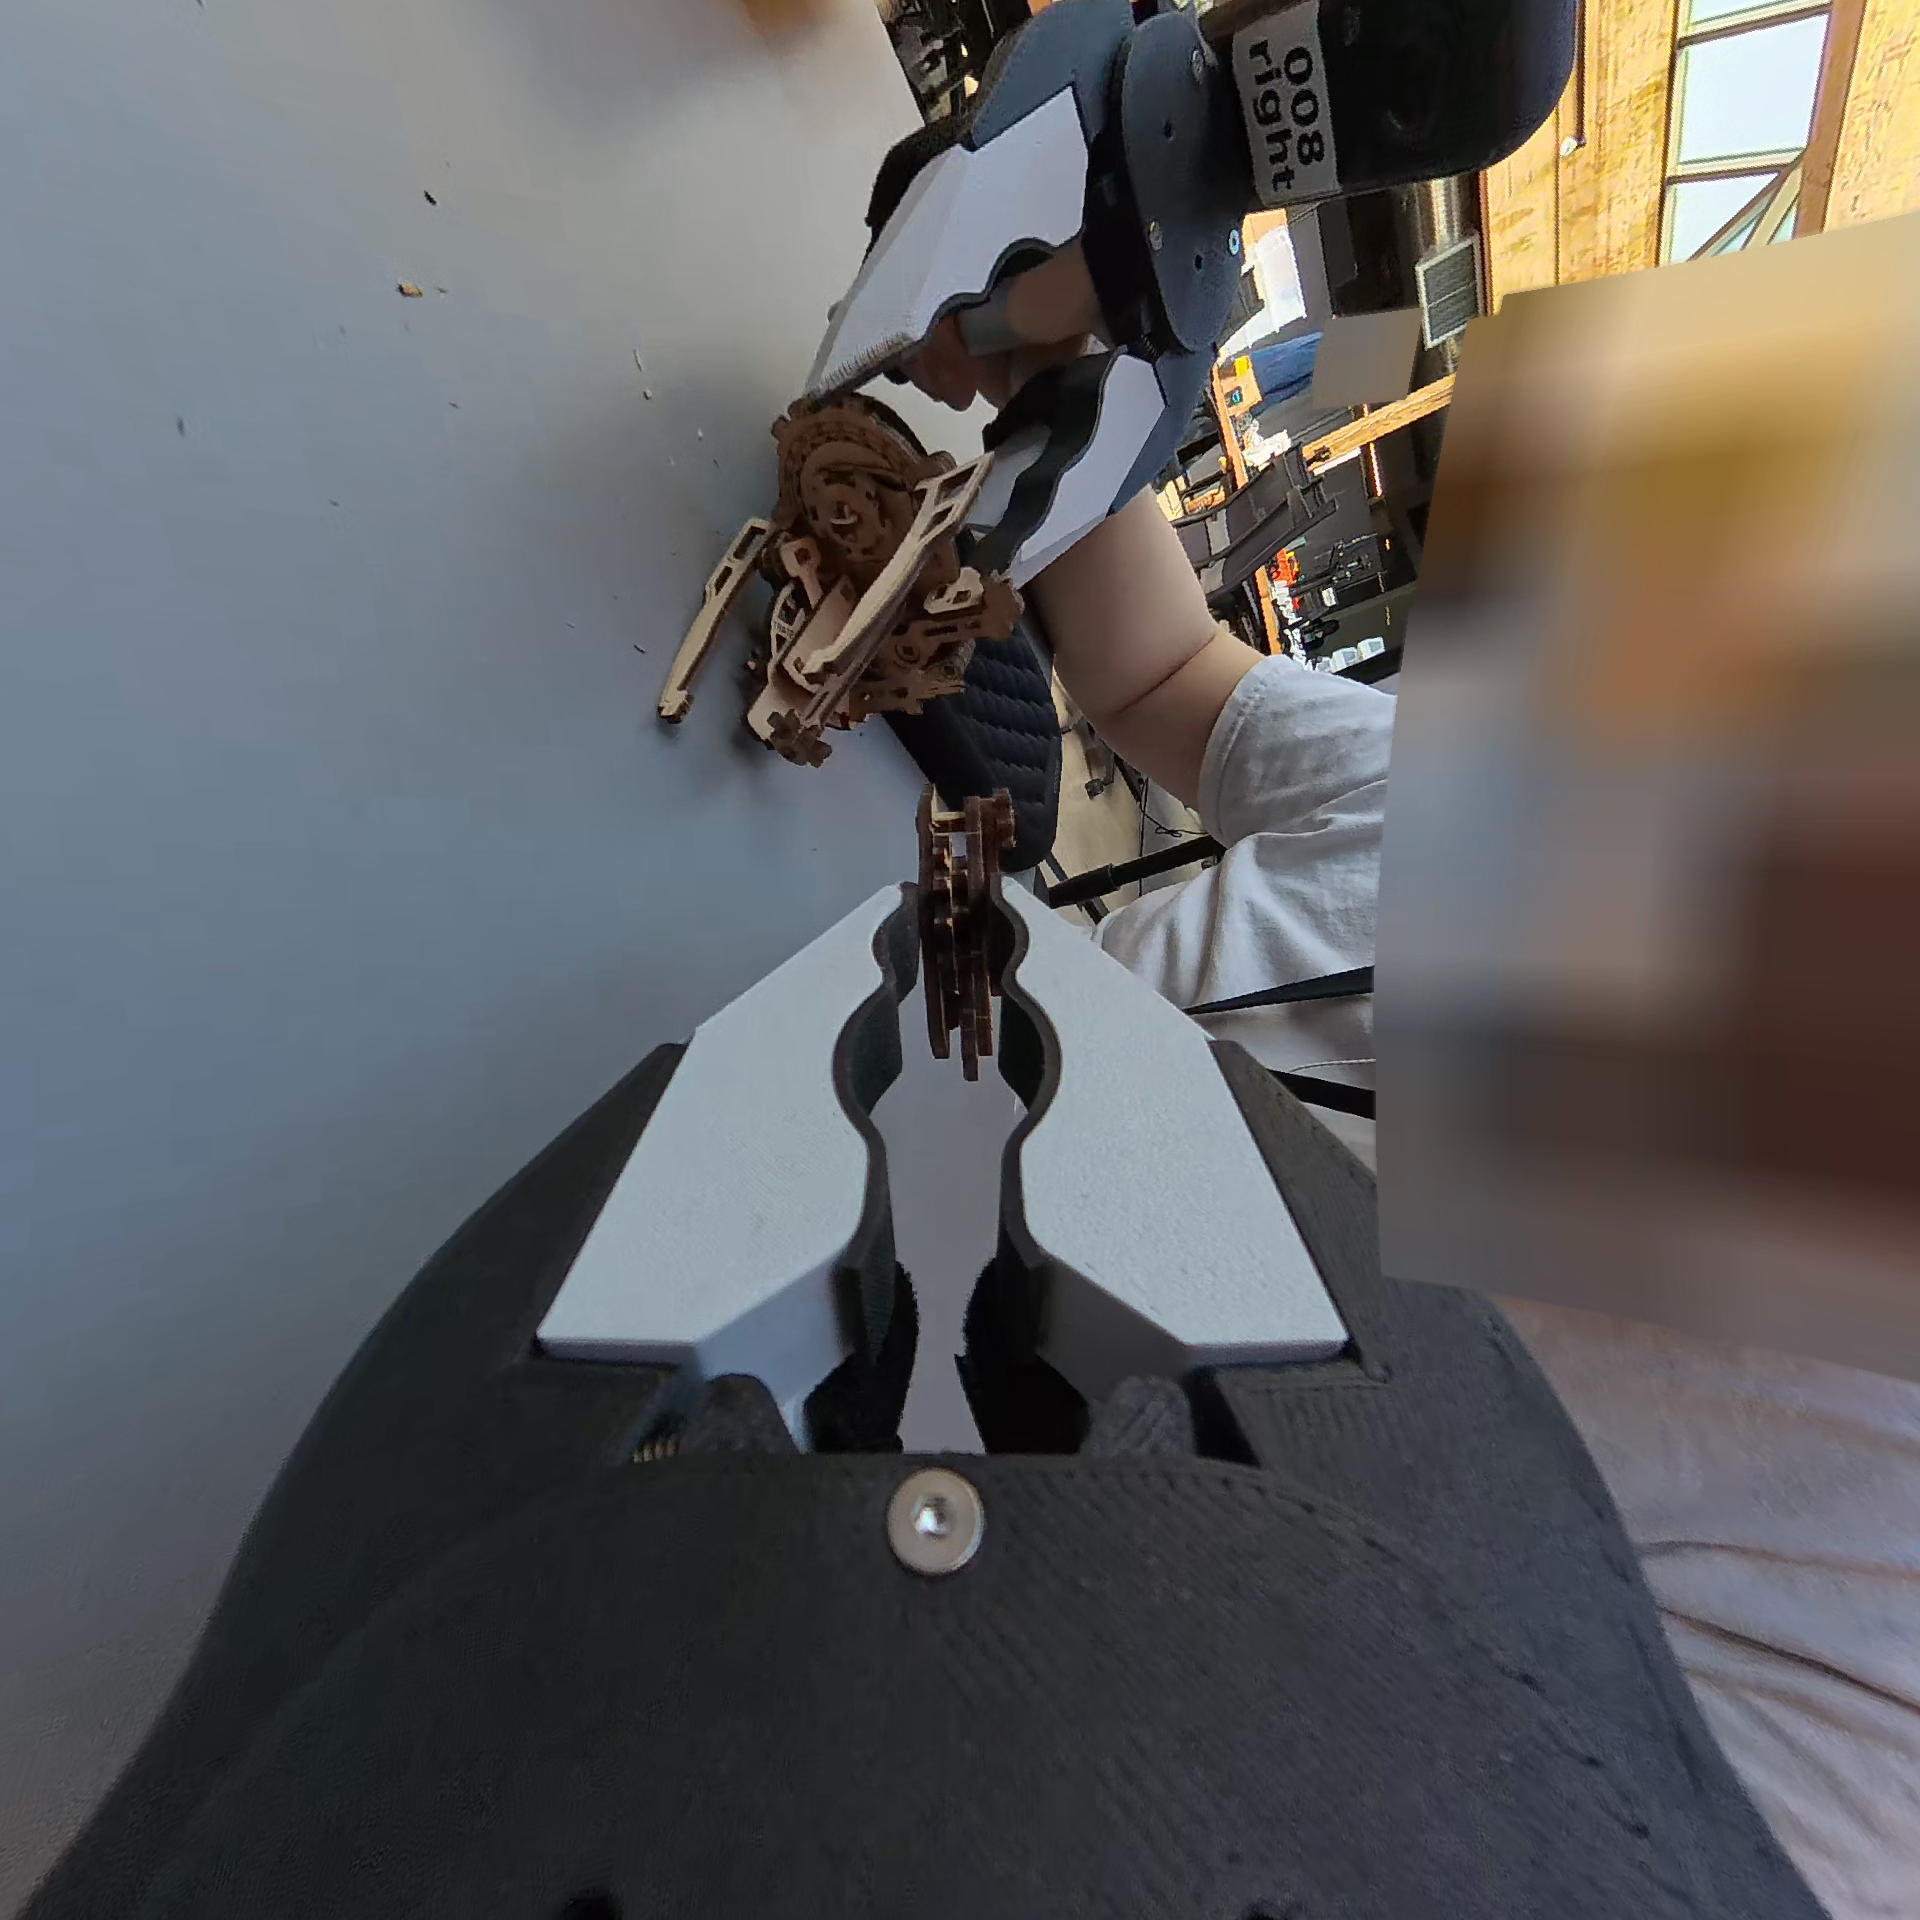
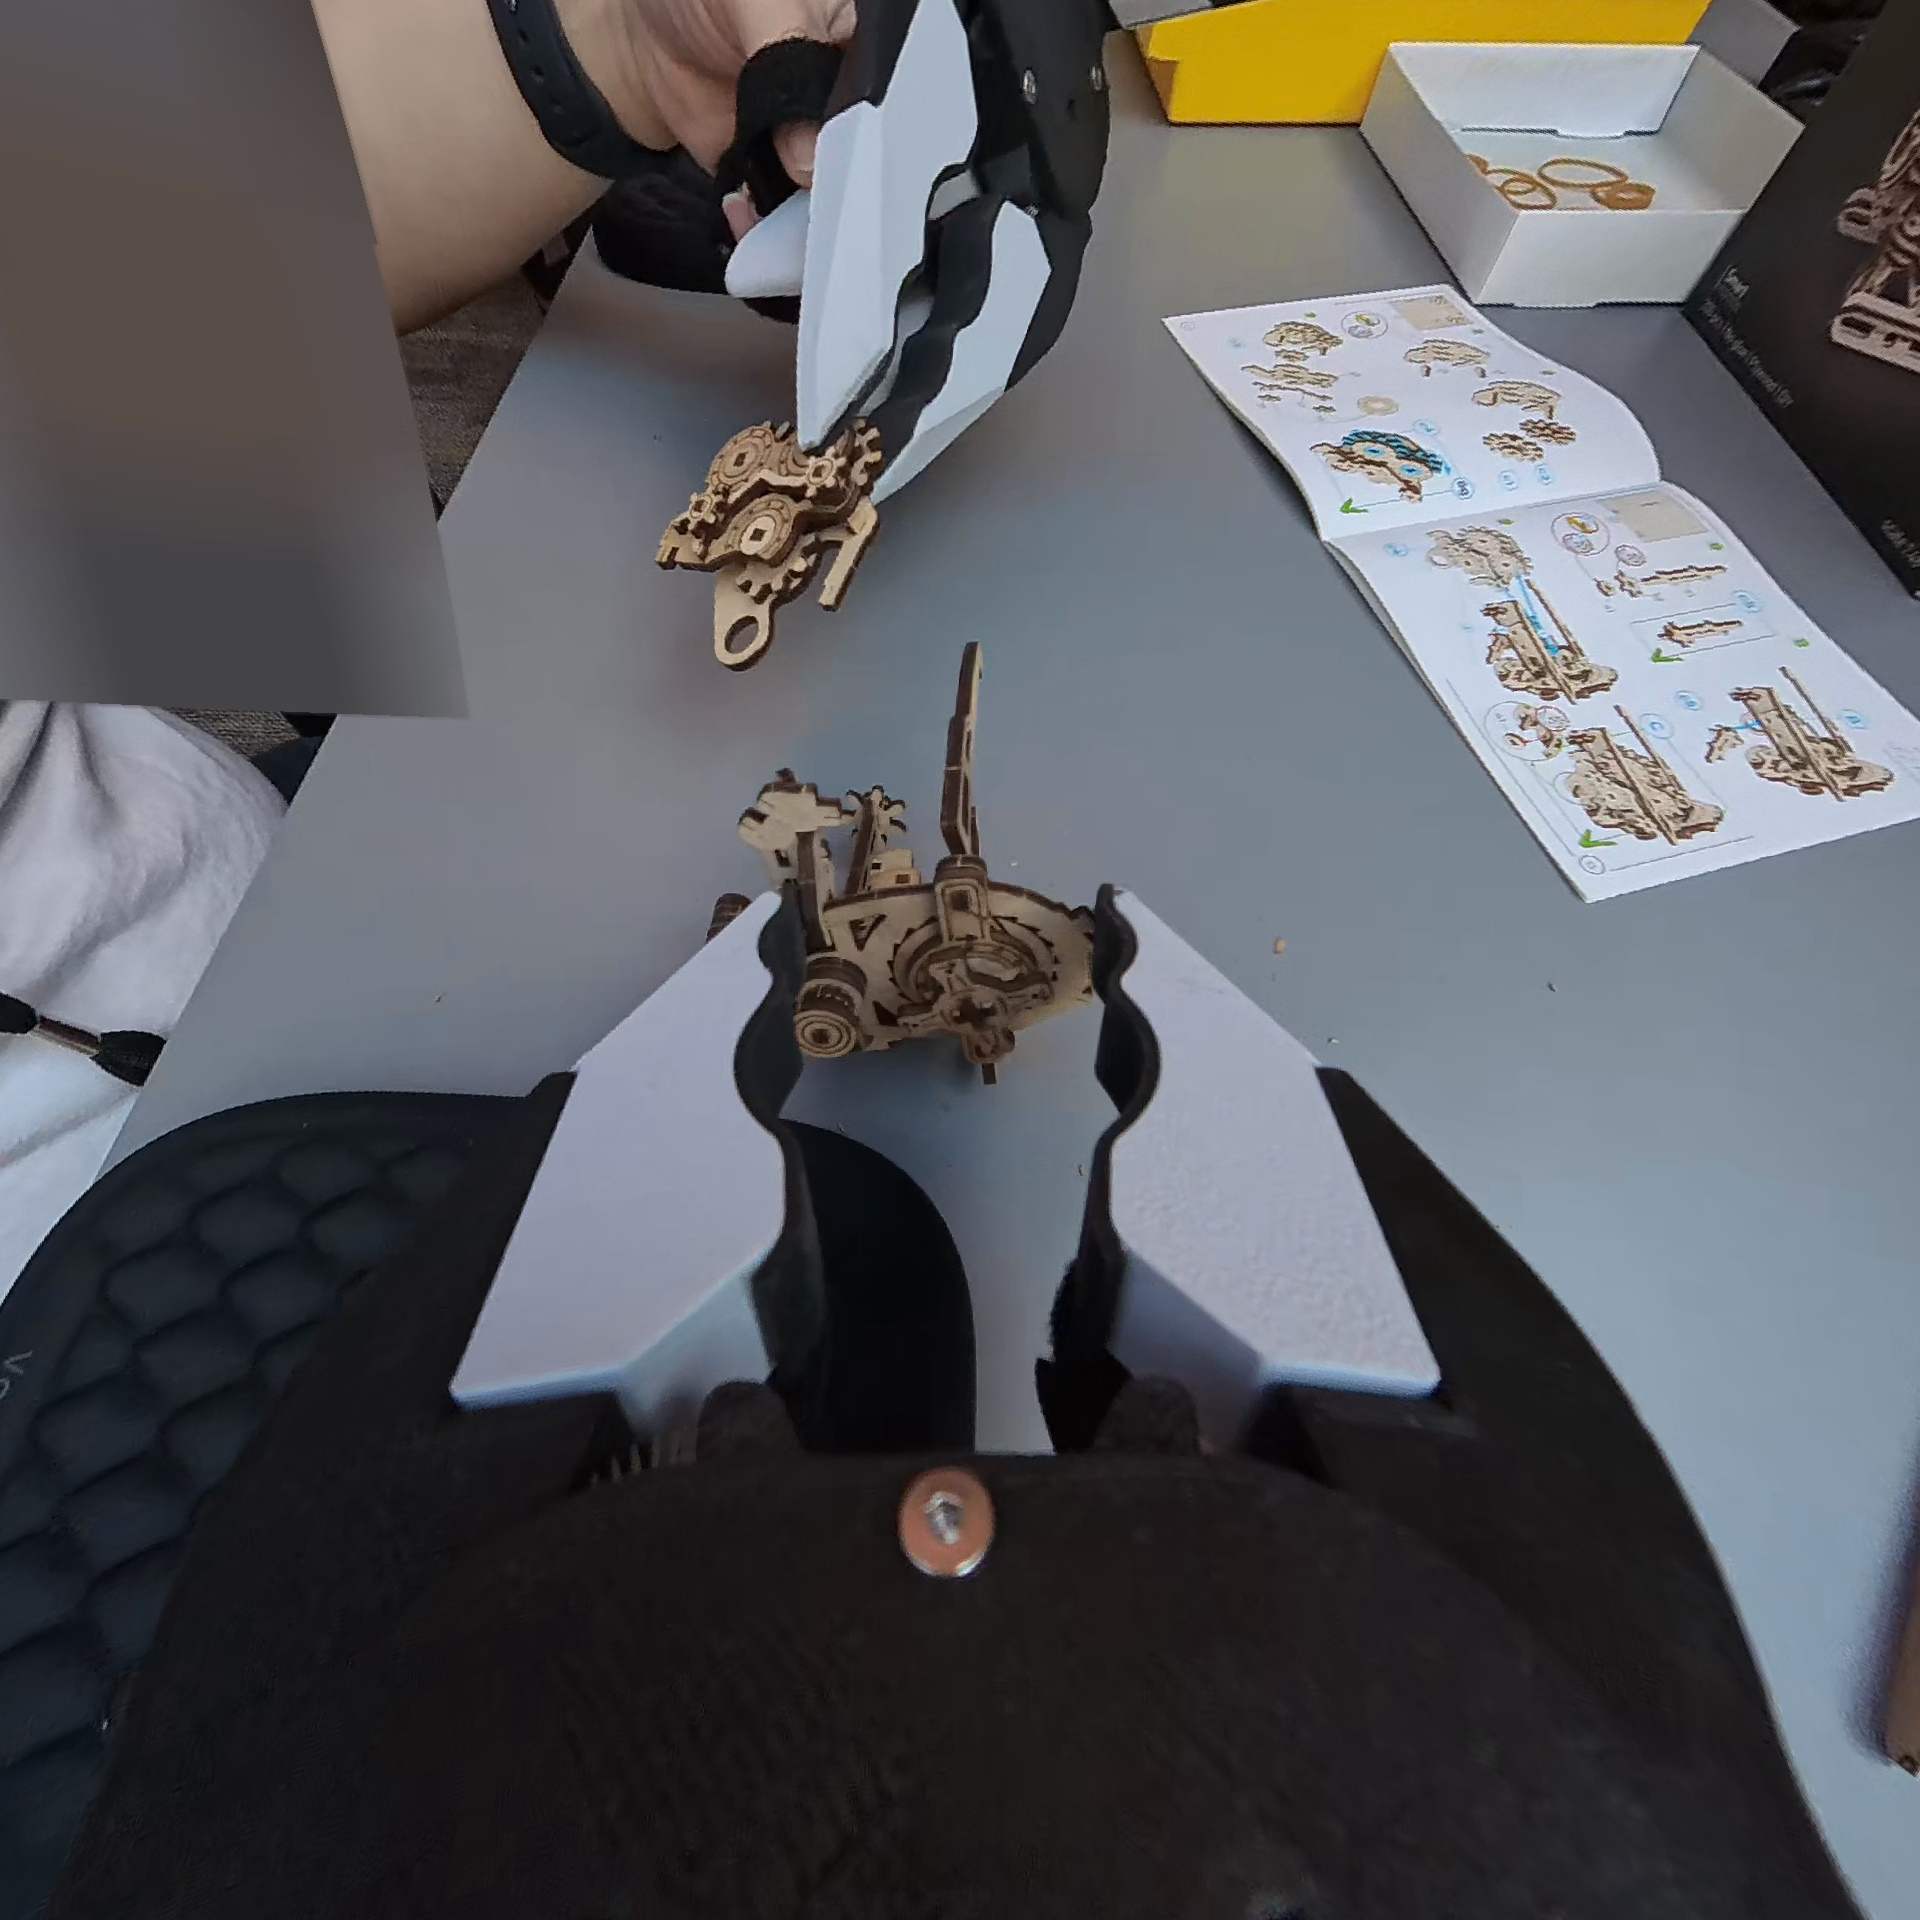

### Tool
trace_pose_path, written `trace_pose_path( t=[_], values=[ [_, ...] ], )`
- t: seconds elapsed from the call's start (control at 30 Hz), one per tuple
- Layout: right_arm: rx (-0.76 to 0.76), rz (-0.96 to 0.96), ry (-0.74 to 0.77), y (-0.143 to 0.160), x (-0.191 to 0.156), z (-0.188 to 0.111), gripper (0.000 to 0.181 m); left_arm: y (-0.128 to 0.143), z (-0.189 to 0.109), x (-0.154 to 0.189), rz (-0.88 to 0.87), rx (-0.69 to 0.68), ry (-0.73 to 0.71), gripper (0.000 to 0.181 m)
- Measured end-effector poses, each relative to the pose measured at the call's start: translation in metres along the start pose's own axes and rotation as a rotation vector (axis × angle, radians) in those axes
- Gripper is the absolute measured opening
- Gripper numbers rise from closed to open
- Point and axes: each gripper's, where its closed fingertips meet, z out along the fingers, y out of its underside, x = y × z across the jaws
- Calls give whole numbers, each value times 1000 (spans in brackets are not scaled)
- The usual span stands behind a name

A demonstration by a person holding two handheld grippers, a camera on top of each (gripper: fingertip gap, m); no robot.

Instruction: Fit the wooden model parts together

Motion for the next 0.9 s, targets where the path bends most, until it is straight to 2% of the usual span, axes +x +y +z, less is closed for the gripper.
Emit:
trace_pose_path(
  t=[0.2,0.4,0.63,0.9],
  values=[
    [27,-57,-7,-2,-2,-2,55,1,-3,-9,-54,-51,28,10],
    [137,-151,-49,-11,-12,-8,55,-3,0,-14,-120,-153,140,10],
    [163,-234,-77,-20,-30,-10,55,-8,15,-1,-154,-254,327,10],
    [203,-294,-116,-35,-49,-13,55,-4,32,18,-147,-331,416,10]
  ],
)
